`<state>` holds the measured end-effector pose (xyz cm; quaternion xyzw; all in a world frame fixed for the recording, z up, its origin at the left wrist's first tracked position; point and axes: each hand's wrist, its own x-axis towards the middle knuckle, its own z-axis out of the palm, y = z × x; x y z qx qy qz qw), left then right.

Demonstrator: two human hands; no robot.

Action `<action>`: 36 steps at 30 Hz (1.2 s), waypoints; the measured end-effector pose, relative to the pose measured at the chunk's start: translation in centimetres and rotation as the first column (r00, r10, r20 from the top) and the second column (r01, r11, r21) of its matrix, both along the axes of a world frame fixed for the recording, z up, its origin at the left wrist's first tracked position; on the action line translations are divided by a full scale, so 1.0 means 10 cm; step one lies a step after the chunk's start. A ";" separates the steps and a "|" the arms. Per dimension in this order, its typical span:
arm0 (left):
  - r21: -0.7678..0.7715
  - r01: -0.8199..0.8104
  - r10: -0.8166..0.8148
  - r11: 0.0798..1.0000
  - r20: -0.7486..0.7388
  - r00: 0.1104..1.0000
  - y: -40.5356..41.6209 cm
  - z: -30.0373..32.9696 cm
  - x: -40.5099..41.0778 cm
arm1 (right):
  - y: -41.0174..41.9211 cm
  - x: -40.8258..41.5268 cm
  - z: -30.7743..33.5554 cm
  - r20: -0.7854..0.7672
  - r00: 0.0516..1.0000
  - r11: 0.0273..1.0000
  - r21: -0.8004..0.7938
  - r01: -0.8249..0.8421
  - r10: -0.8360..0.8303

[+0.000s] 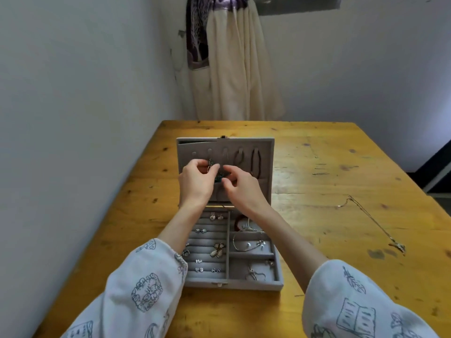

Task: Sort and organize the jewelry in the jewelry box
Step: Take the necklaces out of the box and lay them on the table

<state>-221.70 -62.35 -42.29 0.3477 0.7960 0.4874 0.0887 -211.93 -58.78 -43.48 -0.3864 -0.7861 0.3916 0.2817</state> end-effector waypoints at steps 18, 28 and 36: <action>0.065 0.067 -0.071 0.996 0.052 0.996 -0.11 0.12 -0.15 | 0.09 -0.32 0.04 -0.076 0.985 0.987 -0.022 0.157 -0.158; 0.031 0.085 -0.082 0.996 -0.085 0.993 -0.07 0.25 -0.17 | 0.07 -0.32 0.09 -0.171 0.957 0.970 0.024 0.241 -0.234; 0.006 0.024 -0.024 1.000 -0.069 0.997 -0.11 0.17 -0.20 | 0.08 -0.35 0.15 -0.210 0.963 0.979 -0.148 0.141 -0.170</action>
